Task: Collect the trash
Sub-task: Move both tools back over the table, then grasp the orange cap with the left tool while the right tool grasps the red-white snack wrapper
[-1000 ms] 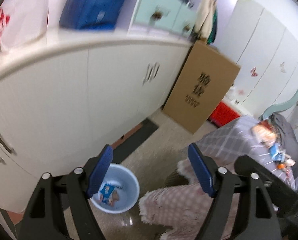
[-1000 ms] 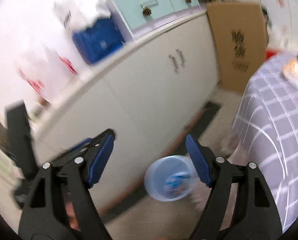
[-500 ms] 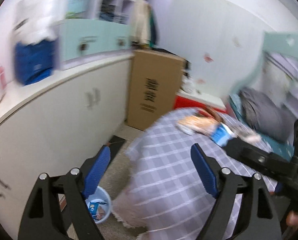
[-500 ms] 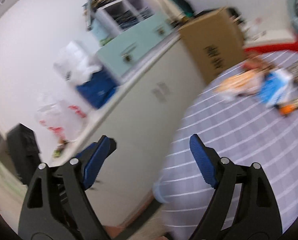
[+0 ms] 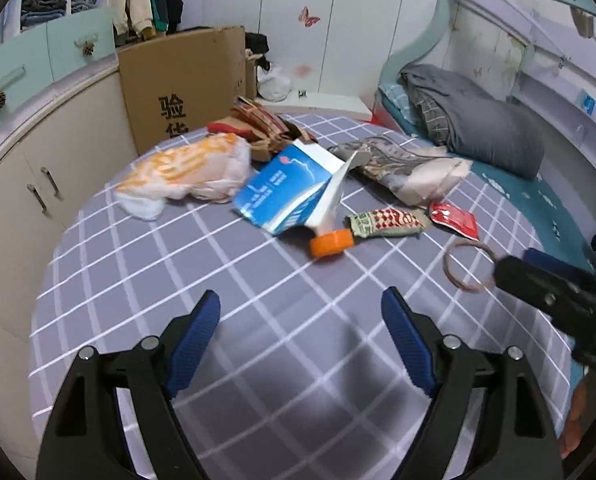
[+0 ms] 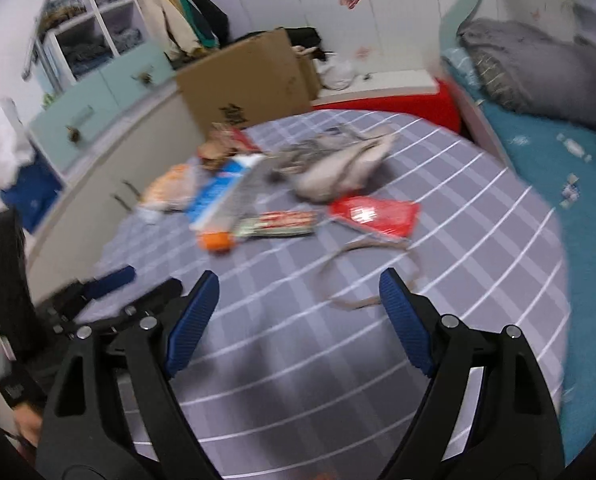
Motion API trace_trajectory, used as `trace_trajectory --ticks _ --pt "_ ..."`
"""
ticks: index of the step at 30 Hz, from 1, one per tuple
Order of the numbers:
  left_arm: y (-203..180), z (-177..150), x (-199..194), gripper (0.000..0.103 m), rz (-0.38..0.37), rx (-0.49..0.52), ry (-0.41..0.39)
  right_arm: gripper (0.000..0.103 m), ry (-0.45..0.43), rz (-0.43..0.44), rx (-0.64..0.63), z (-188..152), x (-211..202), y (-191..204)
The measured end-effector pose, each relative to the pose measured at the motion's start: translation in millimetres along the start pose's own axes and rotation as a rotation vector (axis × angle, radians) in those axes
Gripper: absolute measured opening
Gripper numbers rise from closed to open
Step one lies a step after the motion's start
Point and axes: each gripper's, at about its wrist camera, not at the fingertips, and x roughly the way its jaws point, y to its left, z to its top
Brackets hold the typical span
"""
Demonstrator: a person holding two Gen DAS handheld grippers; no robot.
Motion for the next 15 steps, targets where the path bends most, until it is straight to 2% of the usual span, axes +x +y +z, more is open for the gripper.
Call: trace_trajectory --ticks 3,9,12,13,14,15 --pt "-7 12 20 0.080 -0.020 0.005 0.010 0.081 -0.009 -0.055 -0.029 3 6 -14" --pt "-14 30 50 0.065 -0.043 -0.010 0.043 0.081 0.008 -0.082 -0.092 12 20 -17" --pt "-13 33 54 0.058 -0.059 -0.005 0.033 0.081 0.019 -0.087 -0.135 15 30 -12" --pt "-13 33 55 0.047 -0.058 0.001 0.032 0.081 0.028 -0.084 -0.148 17 34 -11" --pt "-14 34 57 0.030 -0.063 0.007 0.035 0.081 0.035 -0.081 -0.163 18 37 -10" --pt "-13 35 57 0.030 -0.072 0.004 0.037 0.081 0.040 -0.078 -0.173 19 39 -8"
